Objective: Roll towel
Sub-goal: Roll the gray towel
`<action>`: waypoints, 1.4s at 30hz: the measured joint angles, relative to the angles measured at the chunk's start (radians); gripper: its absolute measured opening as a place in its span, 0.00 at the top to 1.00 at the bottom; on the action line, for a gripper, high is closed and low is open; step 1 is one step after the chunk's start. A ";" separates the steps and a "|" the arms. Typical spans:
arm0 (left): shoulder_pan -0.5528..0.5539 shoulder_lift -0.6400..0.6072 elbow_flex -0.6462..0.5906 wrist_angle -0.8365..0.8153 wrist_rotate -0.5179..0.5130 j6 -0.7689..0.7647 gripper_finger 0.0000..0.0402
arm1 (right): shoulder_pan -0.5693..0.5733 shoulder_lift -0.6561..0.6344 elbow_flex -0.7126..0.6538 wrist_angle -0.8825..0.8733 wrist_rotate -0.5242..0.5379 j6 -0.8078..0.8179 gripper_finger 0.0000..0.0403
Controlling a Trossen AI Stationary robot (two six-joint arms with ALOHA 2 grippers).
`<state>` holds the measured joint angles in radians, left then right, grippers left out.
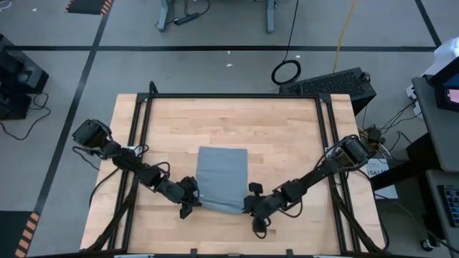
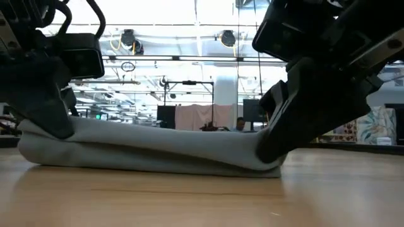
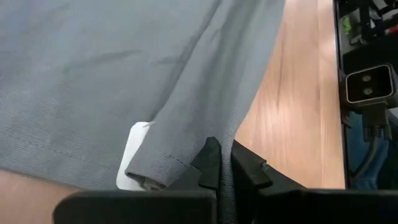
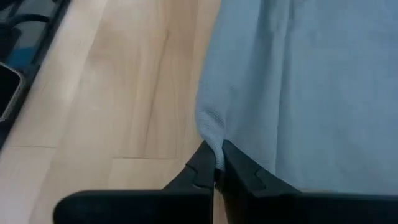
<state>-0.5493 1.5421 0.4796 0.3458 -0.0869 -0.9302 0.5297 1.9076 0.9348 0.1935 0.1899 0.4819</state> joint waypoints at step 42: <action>0.037 0.000 -0.002 -0.106 0.040 -0.056 0.83 | -0.006 -0.099 -0.153 0.191 0.009 -0.088 0.56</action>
<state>-0.5125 1.5425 0.4778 0.2394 -0.0469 -0.9859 0.5236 1.8091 0.7822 0.3840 0.1986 0.3940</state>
